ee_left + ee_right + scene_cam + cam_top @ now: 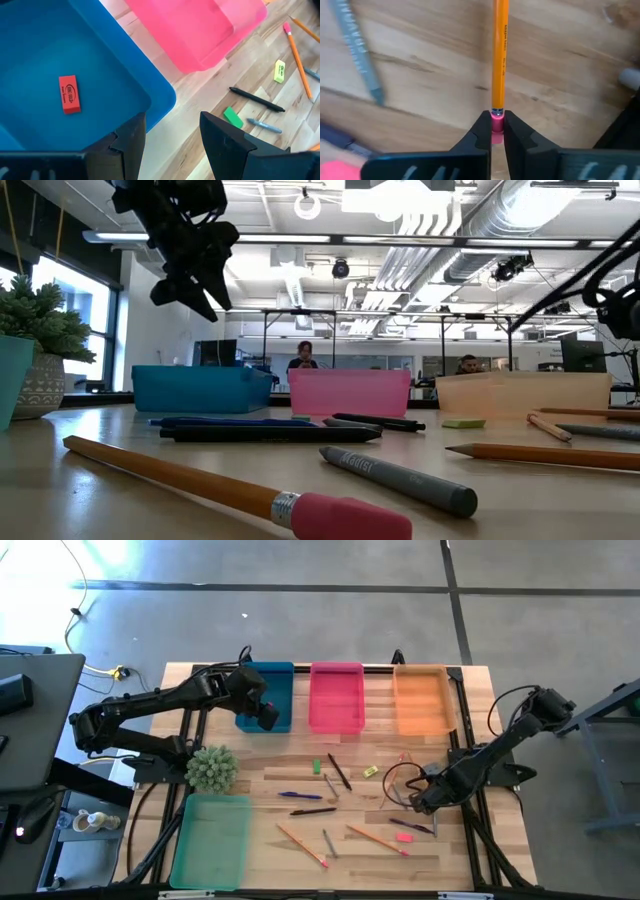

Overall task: Sort crayons/erasers/pens/pencils in bins
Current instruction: Put the top right pencil into the transparent orange bin

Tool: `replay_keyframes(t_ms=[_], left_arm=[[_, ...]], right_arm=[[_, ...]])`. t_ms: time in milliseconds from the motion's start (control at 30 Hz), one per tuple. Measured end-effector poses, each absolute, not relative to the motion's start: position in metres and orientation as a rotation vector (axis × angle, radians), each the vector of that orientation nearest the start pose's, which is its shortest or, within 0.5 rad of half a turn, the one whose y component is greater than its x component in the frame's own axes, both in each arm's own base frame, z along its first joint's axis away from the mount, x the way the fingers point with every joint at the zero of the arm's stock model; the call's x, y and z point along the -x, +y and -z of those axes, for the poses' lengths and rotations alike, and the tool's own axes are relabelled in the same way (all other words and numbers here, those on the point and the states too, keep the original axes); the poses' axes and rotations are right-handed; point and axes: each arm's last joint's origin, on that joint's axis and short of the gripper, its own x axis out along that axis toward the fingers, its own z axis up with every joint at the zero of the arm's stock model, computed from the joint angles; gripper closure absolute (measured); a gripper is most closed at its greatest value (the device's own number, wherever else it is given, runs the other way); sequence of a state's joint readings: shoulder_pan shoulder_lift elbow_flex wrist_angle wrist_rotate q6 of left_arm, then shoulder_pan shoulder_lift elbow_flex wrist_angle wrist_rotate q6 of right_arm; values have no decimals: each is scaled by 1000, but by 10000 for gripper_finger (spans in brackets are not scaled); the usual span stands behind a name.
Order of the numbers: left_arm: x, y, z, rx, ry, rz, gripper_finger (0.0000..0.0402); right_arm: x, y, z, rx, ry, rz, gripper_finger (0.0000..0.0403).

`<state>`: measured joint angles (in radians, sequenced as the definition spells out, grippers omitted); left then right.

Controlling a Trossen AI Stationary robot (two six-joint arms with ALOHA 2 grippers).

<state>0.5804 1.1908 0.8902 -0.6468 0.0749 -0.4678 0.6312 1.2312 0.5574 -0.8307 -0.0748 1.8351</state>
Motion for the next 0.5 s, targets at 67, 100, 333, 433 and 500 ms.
replay_keyframes(t_ms=[67,100,333,433,500], left_arm=[[-194,124,-255,722,793,-672,229],[-194,124,-255,717,795,-670,229],[-194,124,-255,708,797,-666,229],[-194,124,-255,695,801,-659,229],[-194,124,-255,693,802,-658,229]], right_arm=[[-137,102,-155,-1012,1391,859,397],[-138,103,-158,-1014,1385,854,397],[-154,110,-181,-1026,1272,786,397],[-160,108,-189,-1026,1198,795,397],[-164,106,-195,-1017,1151,800,397]])
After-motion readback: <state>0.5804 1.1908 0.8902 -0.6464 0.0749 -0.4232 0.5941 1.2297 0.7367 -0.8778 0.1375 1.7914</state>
